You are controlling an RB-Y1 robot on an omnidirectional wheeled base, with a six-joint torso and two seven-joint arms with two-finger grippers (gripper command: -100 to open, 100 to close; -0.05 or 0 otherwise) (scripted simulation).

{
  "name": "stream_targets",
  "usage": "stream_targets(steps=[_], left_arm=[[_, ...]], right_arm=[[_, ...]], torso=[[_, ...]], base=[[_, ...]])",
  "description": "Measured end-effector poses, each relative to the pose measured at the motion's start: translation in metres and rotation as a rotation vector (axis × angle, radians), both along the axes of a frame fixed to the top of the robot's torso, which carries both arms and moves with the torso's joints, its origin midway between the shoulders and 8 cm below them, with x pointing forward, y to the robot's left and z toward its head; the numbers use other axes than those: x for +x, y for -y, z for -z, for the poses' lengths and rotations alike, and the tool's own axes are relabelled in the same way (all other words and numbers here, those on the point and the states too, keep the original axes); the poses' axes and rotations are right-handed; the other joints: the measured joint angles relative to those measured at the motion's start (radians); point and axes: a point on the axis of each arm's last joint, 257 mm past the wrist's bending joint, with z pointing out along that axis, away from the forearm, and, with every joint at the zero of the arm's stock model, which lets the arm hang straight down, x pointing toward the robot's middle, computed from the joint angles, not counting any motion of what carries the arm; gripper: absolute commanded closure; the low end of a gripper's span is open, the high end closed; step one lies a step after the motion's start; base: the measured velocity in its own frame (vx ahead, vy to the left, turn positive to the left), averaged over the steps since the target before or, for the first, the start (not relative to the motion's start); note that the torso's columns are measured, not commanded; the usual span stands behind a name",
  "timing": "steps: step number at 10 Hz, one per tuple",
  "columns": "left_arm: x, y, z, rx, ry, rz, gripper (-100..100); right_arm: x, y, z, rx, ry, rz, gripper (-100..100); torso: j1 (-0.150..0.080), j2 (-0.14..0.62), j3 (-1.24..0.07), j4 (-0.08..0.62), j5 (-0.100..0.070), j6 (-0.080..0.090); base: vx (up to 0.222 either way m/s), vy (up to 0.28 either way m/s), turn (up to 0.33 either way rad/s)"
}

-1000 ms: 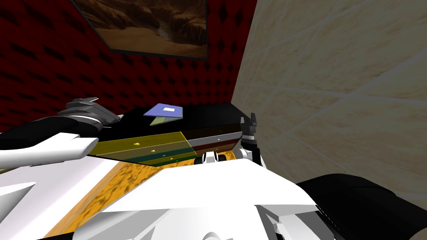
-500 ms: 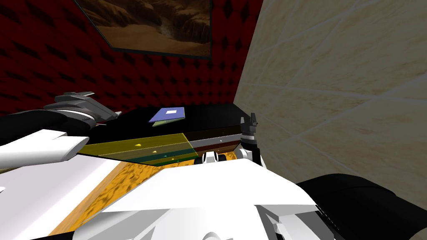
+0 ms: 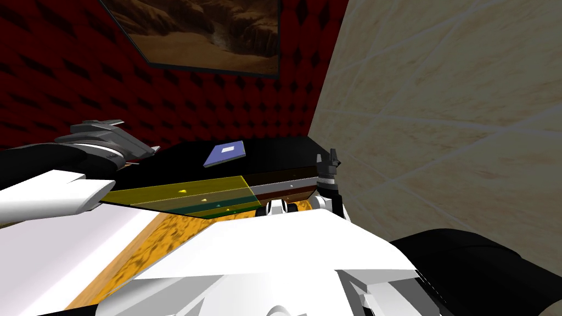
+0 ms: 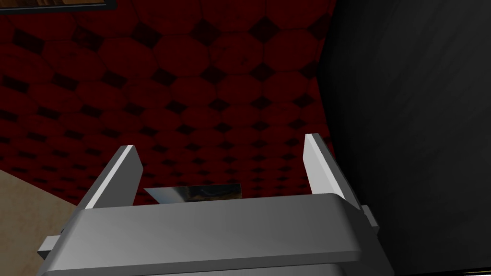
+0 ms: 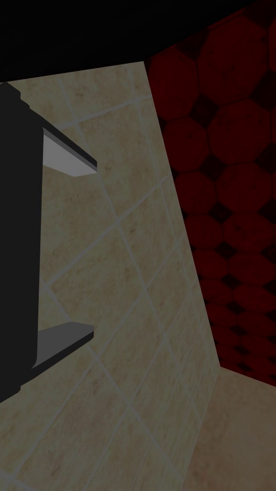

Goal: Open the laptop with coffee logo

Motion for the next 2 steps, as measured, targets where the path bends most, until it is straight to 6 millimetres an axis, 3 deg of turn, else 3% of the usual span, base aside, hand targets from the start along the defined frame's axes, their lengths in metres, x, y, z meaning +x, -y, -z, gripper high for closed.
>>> stream_targets(steps=[2], left_arm=[[0.0000, 0.0000, 0.0000, 0.000, 0.000, 0.000, 0]], right_arm=[[0.0000, 0.0000, 0.0000, 0.000, 0.000, 0.000, 0]], torso=[[0.000, 0.000, 0.000, 0.000, 0.000, 0.000]], base=[[0.000, 0.000, 0.000]])
